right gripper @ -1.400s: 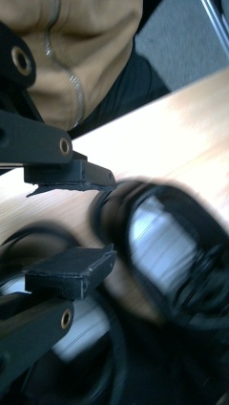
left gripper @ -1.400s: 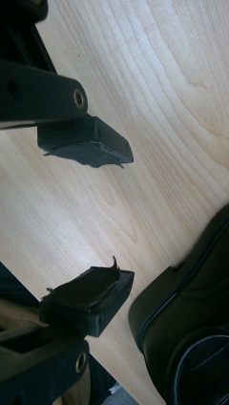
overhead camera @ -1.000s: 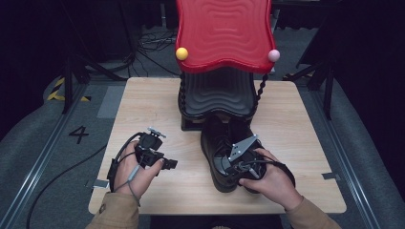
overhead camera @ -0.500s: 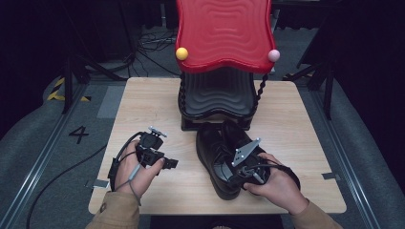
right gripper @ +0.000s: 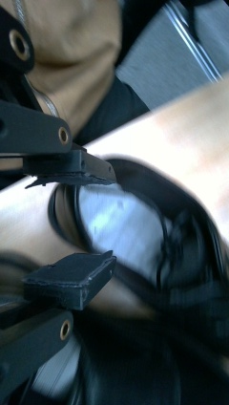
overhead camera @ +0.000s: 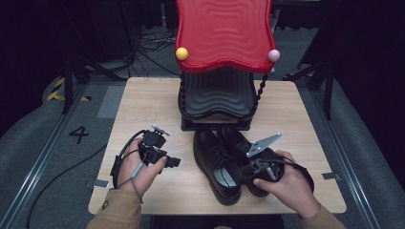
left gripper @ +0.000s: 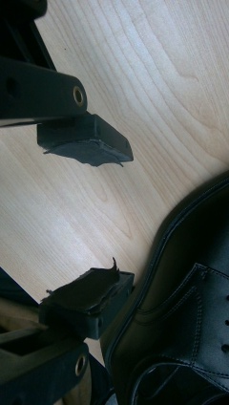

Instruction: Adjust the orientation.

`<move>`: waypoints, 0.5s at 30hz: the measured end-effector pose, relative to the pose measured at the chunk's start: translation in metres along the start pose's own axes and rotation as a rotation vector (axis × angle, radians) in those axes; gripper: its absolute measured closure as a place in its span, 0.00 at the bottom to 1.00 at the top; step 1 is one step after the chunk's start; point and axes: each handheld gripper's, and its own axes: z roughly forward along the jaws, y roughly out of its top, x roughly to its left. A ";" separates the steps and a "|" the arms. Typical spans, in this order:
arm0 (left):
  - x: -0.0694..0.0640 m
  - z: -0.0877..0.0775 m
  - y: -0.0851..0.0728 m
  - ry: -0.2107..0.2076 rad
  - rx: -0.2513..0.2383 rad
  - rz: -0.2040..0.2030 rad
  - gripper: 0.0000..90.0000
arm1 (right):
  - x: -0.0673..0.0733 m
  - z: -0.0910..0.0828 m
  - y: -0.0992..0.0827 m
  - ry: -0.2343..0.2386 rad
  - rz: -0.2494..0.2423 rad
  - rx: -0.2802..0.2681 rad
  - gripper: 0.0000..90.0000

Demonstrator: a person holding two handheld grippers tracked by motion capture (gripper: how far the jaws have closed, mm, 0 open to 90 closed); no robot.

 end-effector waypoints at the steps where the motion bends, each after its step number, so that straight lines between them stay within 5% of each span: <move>1: 0.000 0.000 -0.001 -0.001 -0.002 -0.004 0.42 | -0.004 -0.002 -0.001 -0.015 0.024 -0.003 0.59; 5: 0.002 -0.001 -0.002 0.003 0.002 -0.009 0.42 | -0.018 -0.007 -0.004 -0.099 0.116 0.031 0.56; 8: 0.003 0.000 -0.004 0.007 0.005 -0.017 0.41 | -0.027 -0.007 -0.006 -0.116 0.162 0.027 0.53; 11: 0.003 0.000 -0.006 0.011 0.008 -0.023 0.41 | -0.032 0.001 -0.004 -0.089 0.187 0.038 0.51; 15: 0.004 -0.002 -0.010 0.015 0.008 -0.034 0.41 | -0.034 0.014 -0.002 -0.062 0.280 0.022 0.52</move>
